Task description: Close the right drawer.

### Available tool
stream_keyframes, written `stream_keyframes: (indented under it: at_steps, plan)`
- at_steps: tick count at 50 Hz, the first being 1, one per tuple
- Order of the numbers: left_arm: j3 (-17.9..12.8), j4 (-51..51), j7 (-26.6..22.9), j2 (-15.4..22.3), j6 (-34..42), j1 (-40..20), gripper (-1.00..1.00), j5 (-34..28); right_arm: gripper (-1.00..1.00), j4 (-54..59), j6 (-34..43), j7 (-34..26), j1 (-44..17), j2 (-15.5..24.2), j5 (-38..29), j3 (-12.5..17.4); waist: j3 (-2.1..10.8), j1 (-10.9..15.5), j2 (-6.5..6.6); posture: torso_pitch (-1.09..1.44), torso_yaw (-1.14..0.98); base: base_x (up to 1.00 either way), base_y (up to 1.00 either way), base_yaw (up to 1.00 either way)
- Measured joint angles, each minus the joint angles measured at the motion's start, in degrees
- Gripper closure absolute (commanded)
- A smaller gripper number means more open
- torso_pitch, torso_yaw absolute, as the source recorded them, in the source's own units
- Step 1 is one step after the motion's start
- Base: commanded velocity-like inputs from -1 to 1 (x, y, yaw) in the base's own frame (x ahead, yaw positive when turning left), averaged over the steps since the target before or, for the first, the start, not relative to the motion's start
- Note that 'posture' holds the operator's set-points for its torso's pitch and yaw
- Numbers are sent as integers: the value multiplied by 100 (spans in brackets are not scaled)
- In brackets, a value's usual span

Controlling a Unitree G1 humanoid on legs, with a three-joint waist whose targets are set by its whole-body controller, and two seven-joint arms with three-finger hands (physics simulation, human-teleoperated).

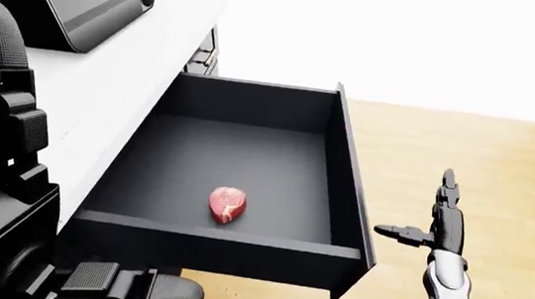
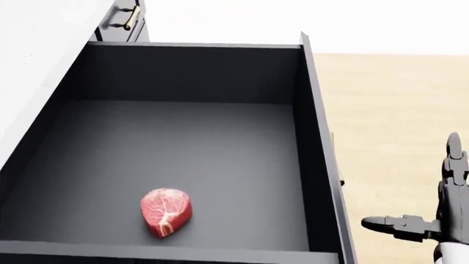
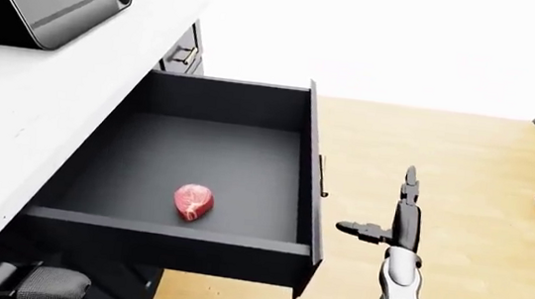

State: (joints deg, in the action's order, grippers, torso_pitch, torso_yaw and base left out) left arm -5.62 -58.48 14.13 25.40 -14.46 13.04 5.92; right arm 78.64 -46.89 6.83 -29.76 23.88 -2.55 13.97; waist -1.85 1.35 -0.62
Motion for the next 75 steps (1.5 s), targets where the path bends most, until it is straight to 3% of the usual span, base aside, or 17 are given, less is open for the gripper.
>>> stream_keyframes:
  at_steps: [18, 32, 40, 50, 64, 75]
  plan:
    - [-8, -11, 245, 236, 33, -33, -100, 106, -100, 109, 204, 249, 124, -212, -454, 67, 36, -35, 32, 0, 0, 0, 0, 0]
    - [-68, -22, 606, 660, 16, -1, -100, 293, -100, 105, 431, 292, -178, -433, -876, -50, 63, -39, 80, 0, 0, 0, 0, 0]
    - [-14, -13, 469, 405, -26, 48, -100, 196, -100, 127, 487, 283, -180, -481, -957, -36, 69, -36, 80, 0, 0, 0, 0, 0]
    - [6, -9, 192, 129, 24, 7, -100, 86, -100, 144, 441, -238, -237, -584, -920, -77, 69, -46, 61, 0, 0, 0, 0, 0]
    - [-36, -8, 351, 342, 13, 25, -100, 175, -100, 189, 523, -561, -357, -643, -890, -146, 22, -87, 75, 0, 0, 0, 0, 0]
    - [-17, 7, -215, -381, -87, 118, -100, -34, -100, 207, 613, -639, -478, -709, -989, -228, -11, -101, 45, 0, 0, 0, 0, 0]
